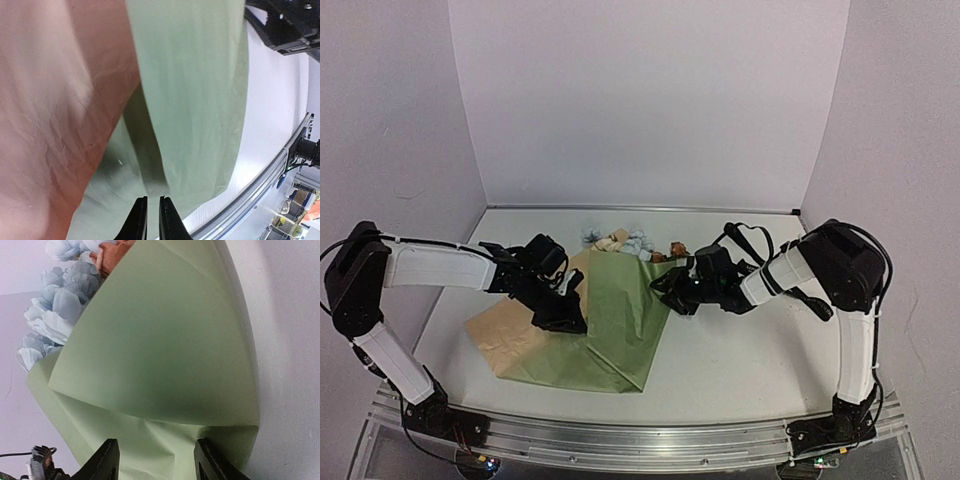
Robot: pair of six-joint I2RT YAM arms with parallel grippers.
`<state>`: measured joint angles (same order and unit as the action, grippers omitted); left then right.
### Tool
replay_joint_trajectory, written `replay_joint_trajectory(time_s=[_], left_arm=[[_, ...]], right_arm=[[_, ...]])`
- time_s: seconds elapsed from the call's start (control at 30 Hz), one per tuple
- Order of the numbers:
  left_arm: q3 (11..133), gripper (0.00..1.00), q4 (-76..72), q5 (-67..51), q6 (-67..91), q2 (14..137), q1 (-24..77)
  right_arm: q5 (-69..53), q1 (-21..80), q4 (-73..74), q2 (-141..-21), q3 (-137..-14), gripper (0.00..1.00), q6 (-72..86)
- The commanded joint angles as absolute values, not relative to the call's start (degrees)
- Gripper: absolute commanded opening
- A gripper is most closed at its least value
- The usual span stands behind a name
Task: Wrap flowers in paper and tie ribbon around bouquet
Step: Press the fold line of the 2/3-folded wrapping paper.
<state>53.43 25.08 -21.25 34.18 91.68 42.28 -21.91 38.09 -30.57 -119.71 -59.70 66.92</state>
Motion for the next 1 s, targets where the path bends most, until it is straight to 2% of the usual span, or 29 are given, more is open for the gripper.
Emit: replay_joint_trajectory(time_s=[0.0, 0.27, 0.43, 0.63, 0.97], left_arm=[[57.2, 0.17, 27.9, -18.6, 34.6, 86.2, 42.1], [59.0, 0.22, 21.6, -22.5, 36.1, 89.2, 43.8], [58.6, 0.20, 16.4, -23.9, 36.1, 94.6, 44.5], [57.9, 0.17, 13.7, -22.6, 37.0, 98.5, 45.9], [51.8, 0.06, 15.2, -19.6, 40.2, 100.4, 46.8]], right_arm=[[-21.5, 39.2, -31.1, -115.9, -59.4, 0.56, 66.6], [-23.6, 40.1, -31.2, -115.3, -60.5, 0.62, 66.6], [-26.3, 40.1, -30.8, -114.7, -61.8, 0.67, 66.6], [-28.2, 39.8, -29.8, -114.8, -62.7, 0.70, 66.5], [-30.3, 36.6, -29.2, -114.9, -62.3, 0.70, 66.8]])
